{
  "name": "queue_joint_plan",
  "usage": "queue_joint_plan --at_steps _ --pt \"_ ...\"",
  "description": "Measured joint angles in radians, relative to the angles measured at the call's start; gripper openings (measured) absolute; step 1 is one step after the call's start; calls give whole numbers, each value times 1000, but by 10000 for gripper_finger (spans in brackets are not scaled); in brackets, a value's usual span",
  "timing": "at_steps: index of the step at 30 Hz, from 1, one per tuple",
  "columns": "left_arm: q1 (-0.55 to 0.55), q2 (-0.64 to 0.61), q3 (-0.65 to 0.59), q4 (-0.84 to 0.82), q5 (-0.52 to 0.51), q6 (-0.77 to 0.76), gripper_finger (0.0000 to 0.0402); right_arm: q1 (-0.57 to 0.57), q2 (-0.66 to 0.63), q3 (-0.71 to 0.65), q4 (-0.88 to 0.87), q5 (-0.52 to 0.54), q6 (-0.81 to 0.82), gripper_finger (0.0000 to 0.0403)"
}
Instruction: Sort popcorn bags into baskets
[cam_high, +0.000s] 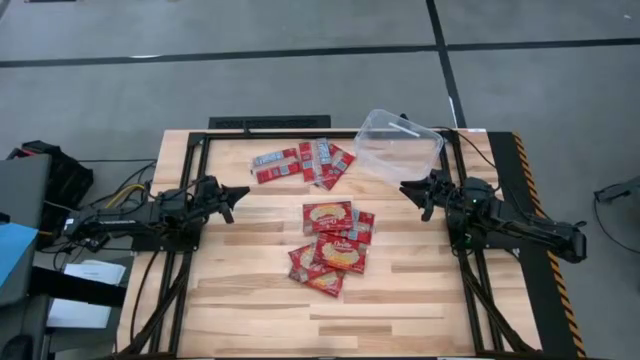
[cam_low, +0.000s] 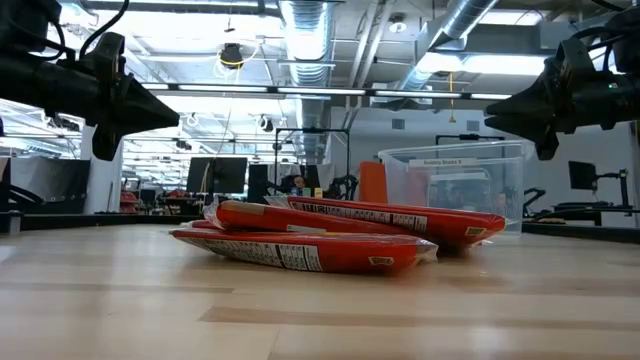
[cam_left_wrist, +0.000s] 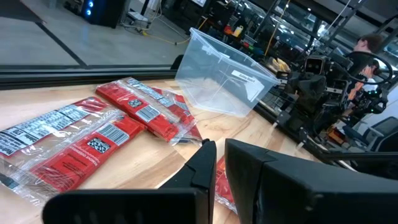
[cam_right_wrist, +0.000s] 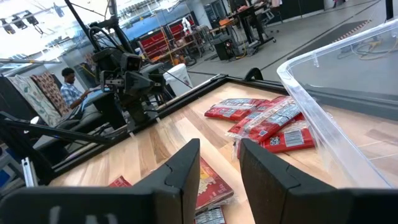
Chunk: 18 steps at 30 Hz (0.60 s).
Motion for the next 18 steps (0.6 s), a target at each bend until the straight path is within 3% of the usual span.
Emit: queue_joint_plan --at_steps 18 --pt "0 0 0 0 0 0 22 0 0 0 0 0 0 145"
